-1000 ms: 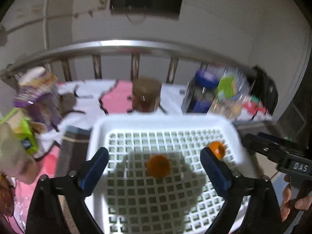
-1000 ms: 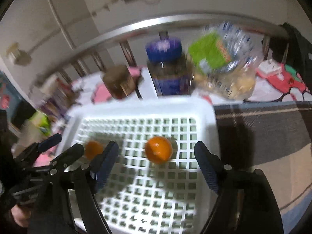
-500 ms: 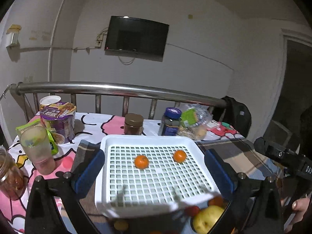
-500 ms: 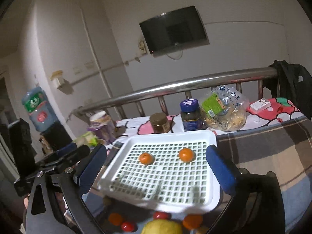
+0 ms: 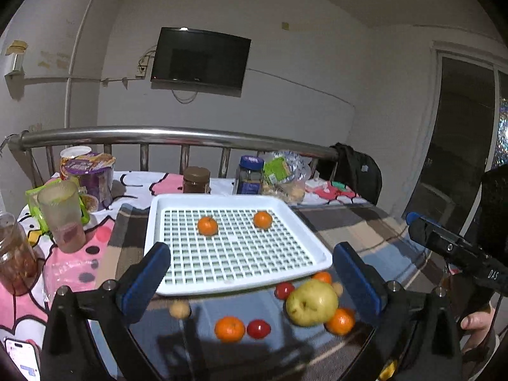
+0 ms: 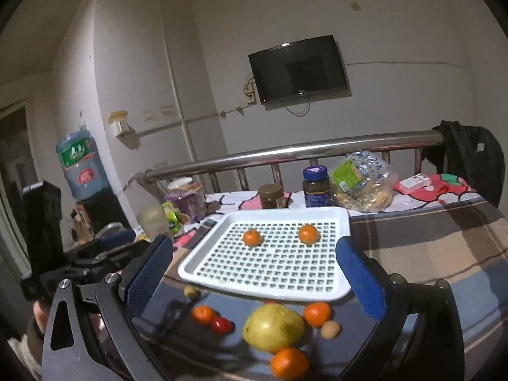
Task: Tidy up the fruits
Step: 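Grasp a tangerine with the left tool while the right tool grasps another tangerine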
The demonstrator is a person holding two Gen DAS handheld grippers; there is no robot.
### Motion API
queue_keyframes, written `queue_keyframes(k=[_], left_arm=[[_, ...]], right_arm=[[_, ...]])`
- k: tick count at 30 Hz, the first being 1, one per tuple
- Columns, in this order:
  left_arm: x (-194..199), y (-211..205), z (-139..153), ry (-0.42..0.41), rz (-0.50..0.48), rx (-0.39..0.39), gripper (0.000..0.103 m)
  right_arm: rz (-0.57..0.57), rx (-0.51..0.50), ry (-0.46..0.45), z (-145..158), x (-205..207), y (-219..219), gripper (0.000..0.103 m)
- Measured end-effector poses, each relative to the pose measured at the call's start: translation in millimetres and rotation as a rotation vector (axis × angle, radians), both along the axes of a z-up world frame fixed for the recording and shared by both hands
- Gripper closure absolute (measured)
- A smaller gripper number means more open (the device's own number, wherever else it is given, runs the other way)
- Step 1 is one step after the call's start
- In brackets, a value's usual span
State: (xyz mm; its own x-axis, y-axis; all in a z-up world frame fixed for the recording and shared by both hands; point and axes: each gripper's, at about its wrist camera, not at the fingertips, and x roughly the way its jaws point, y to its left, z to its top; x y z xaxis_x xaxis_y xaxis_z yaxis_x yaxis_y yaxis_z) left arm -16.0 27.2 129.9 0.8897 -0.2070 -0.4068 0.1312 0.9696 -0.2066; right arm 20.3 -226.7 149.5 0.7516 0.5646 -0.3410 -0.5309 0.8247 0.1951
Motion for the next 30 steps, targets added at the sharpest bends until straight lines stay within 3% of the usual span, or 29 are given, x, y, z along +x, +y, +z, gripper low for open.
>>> queue_keyframes(k=[8, 16, 25, 30], left_arm=[[-3.7, -5.7, -37.5, 0.101, -0.019, 0.039, 0.0], [3.3, -9.9, -74.1, 0.193, -0.02, 0.076, 0.001], [21.3, -9.2, -100.1, 0.284, -0.01, 0.093, 0.015], [29.6, -5.1, -109.5, 0.334, -0.004, 0.068, 0.025]], right_arm=[[-0.032, -0.034, 0.032, -27.3, -12.3, -11.3, 0.0], [-0.083, -0.158, 0.041, -62.9, -16.7, -9.3, 0.0], [-0.032, -0.246, 0.155, -101.1, -6.1, 5.8, 0.001], [-0.018, -0.269, 0.229, -117.3, 1.6, 9.1, 0.008]])
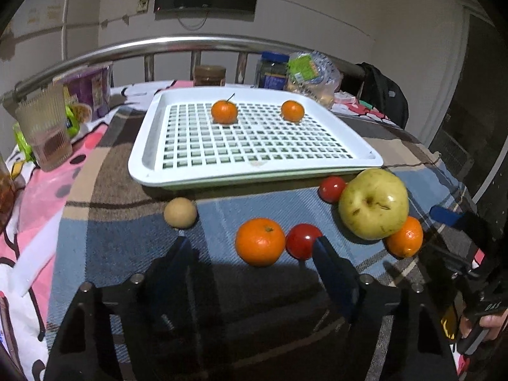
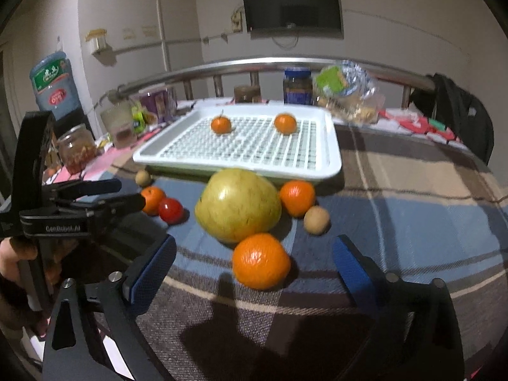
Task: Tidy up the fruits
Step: 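Grasp a tangerine with the left tool while the right tool grasps another tangerine, then carry both held tangerines over the white tray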
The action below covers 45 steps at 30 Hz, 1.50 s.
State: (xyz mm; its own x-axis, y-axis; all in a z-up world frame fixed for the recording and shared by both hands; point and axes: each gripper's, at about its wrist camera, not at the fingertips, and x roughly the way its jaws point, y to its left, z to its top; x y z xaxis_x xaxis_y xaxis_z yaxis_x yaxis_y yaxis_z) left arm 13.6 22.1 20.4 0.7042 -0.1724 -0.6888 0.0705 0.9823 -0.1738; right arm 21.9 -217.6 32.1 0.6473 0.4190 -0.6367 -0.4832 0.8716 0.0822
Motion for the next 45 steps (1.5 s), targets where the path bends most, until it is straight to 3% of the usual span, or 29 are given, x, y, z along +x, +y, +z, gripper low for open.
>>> queue_keyframes(k=[8, 12, 14, 18, 24, 37, 45], left_arm=[[13.7, 6.2, -10.4, 0.069, 0.003, -0.066, 0.047], [18.6, 7.1, -13.1, 0.084, -0.007, -0.102, 0.052], [20.8, 6.7, -12.7, 0.083, -0.014, -0.115, 0.058], [23.0, 6.0, -14.2, 0.091, -0.027, -0.143, 0.063], [13.3, 2.4, -6.8, 0.065, -0.029, -0.126, 0.064], [-20.6, -13.4, 37.1, -0.071, -0.091, -0.089, 0.064], [-22.6, -20.0, 49.2, -0.109, -0.093, -0.088, 0.064]], right_arm=[[-0.005, -0.004, 0.091, -14.4, 11.9, 0.2, 0.028], [-0.005, -0.015, 0.107, -17.0, 13.4, 1.6, 0.04], [-0.004, -0.018, 0.116, -18.0, 14.8, 1.8, 0.052], [-0.009, -0.023, 0.128, -20.1, 16.0, 1.5, 0.059], [-0.008, -0.003, 0.117, -17.9, 15.0, -1.6, 0.061], [0.008, 0.046, -0.009, 0.8, -4.4, -5.1, 0.062], [0.023, 0.085, -0.081, 28.1, -12.1, -7.0, 0.062]])
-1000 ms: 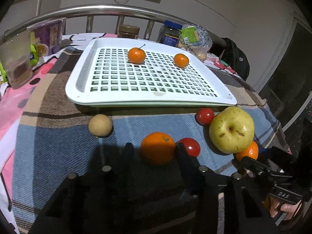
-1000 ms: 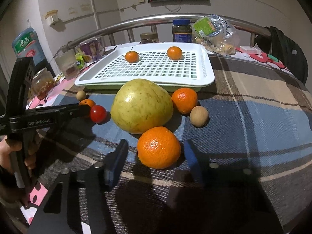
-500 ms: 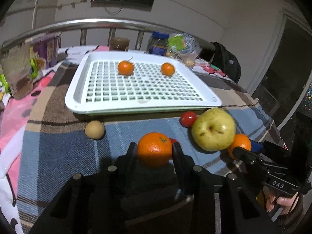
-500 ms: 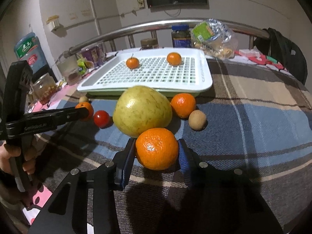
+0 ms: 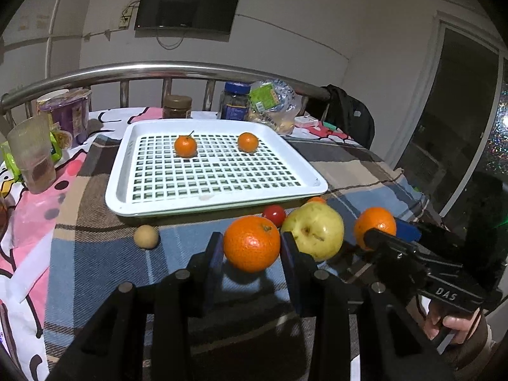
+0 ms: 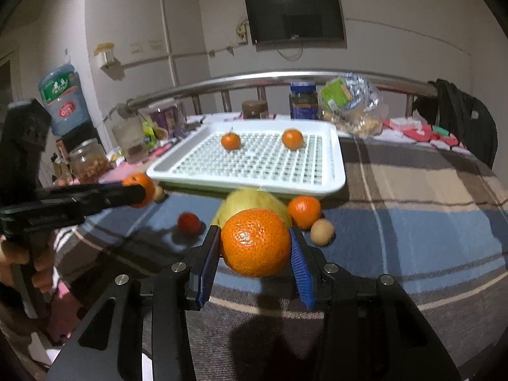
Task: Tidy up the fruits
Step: 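Carry both held tangerines over the white tray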
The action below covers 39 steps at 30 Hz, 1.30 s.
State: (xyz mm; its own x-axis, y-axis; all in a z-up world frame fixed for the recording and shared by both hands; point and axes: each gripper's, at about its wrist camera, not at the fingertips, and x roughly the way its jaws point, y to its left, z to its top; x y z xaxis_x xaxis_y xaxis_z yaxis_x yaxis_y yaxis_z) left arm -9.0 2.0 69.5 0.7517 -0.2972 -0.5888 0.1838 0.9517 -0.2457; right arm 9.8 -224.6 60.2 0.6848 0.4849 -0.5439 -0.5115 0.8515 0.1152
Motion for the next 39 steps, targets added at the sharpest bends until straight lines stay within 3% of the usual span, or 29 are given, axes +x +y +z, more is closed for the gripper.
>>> queue_keyframes(k=[11, 22, 30, 39], left_arm=[[9.6, -3.8, 23.0, -0.048, -0.002, -0.034, 0.064], [33.5, 3.5, 41.7, -0.068, 0.009, -0.044, 0.064], [68.5, 23.5, 57.8, -0.066, 0.047, -0.048, 0.064], [123.3, 39.5, 48.3, 0.017, 0.097, -0.033, 0.064]], right_arm=[[0.008, 0.076, -0.017, 37.2, 9.4, -2.1, 0.062], [0.031, 0.173, 0.044, 50.6, 43.0, 3.8, 0.062], [0.03, 0.229, 0.082, 70.2, 84.1, 6.7, 0.062], [0.011, 0.174, 0.172, 75.3, 153.8, 24.7, 0.062]])
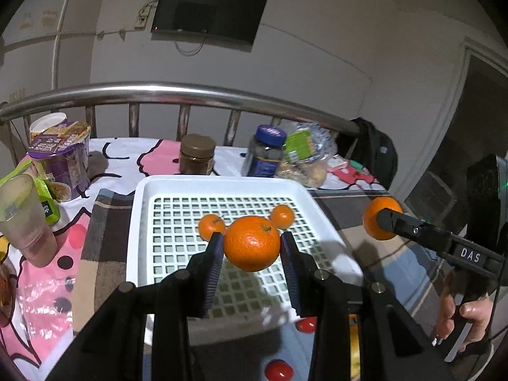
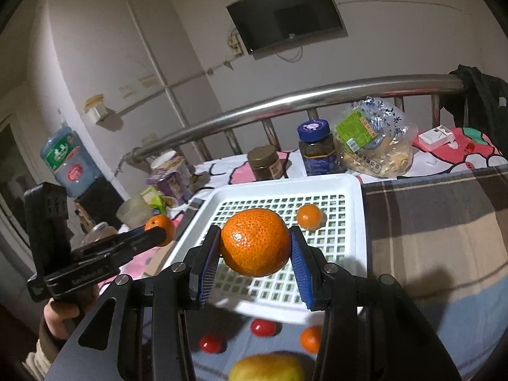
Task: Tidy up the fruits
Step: 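Carry both held tangerines over the white tray, then open both tools to release the tangerines into the tray, then withdraw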
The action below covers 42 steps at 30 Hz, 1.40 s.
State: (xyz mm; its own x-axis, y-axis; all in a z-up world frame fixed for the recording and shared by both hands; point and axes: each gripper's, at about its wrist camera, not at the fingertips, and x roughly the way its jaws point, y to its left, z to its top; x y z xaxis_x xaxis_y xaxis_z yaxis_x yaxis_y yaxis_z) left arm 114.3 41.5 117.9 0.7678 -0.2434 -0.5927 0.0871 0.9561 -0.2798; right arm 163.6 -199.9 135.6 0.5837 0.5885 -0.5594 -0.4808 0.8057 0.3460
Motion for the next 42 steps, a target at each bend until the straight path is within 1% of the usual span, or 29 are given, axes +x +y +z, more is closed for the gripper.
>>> queue_keyframes(k=[5, 10, 13, 18, 23, 26, 28, 30, 31, 32, 33, 35, 36, 37, 38, 40, 42], left_arm=[[28.5, 2.7, -18.5, 0.07, 0.02, 0.008, 0.064], [52.8, 0.1, -44.7, 0.15, 0.024, 0.035, 0.064], [61.8, 0.7, -57.6, 0.186, 0.032, 0.032, 0.064], [71.8, 0.8, -73.6, 0.221, 0.037, 0.044, 0.064], [80.6, 2.0, -90.1, 0.26, 0.05, 0.058, 0.064], [80.3, 1.5, -91.7, 0.257, 0.05, 0.058, 0.064], [80.4, 1.3, -91.7, 0.257, 0.05, 0.061, 0.064], [81.2, 0.9, -92.3, 0.256, 0.045, 0.059, 0.063], [81.6, 1.2, -93.1, 0.261, 0.044, 0.058, 0.057], [81.7, 2.4, -93.4, 0.266, 0.046, 0.052, 0.046], [80.3, 3.6, -91.9, 0.264, 0.046, 0.039, 0.042], [72.8, 6.0, -84.3, 0.228, 0.041, 0.02, 0.031], [68.7, 7.3, -78.6, 0.208, 0.04, 0.014, 0.025], [63.3, 8.8, -71.1, 0.181, 0.044, 0.009, 0.015], [57.8, 10.4, -64.1, 0.153, 0.052, 0.007, 0.009], [45.3, 14.5, -48.7, 0.092, 0.075, 0.013, 0.005], [30.6, 18.7, -30.3, 0.042, 0.093, 0.007, 0.004]], right_arm=[[-0.008, -0.06, 0.073, -17.8, 34.1, 18.1, 0.062], [-0.01, -0.157, 0.139, -45.5, 62.0, 39.1, 0.062], [-0.013, -0.182, 0.176, -61.6, 74.9, 46.0, 0.062], [-0.01, -0.233, 0.228, -82.7, 86.9, 54.8, 0.062], [-0.01, -0.259, 0.257, -92.8, 94.7, 58.0, 0.062], [-0.023, -0.291, 0.281, -97.6, 100.2, 58.9, 0.062], [-0.024, -0.281, 0.308, -101.8, 103.8, 57.7, 0.061], [-0.026, -0.265, 0.314, -102.4, 105.3, 55.9, 0.06], [-0.023, -0.267, 0.314, -102.2, 105.4, 56.5, 0.059], [-0.014, -0.268, 0.319, -102.1, 105.1, 57.1, 0.05], [-0.016, -0.266, 0.318, -100.7, 103.7, 56.1, 0.045], [-0.03, -0.252, 0.299, -94.5, 99.6, 51.8, 0.035], [-0.031, -0.229, 0.284, -88.4, 95.4, 47.5, 0.032], [-0.032, -0.205, 0.27, -82.5, 91.4, 43.4, 0.027], [-0.036, -0.186, 0.254, -76.2, 86.7, 39.5, 0.025], [-0.038, -0.166, 0.211, -61.4, 75.1, 33.0, 0.025], [-0.041, -0.161, 0.157, -46.6, 60.1, 26.2, 0.024]])
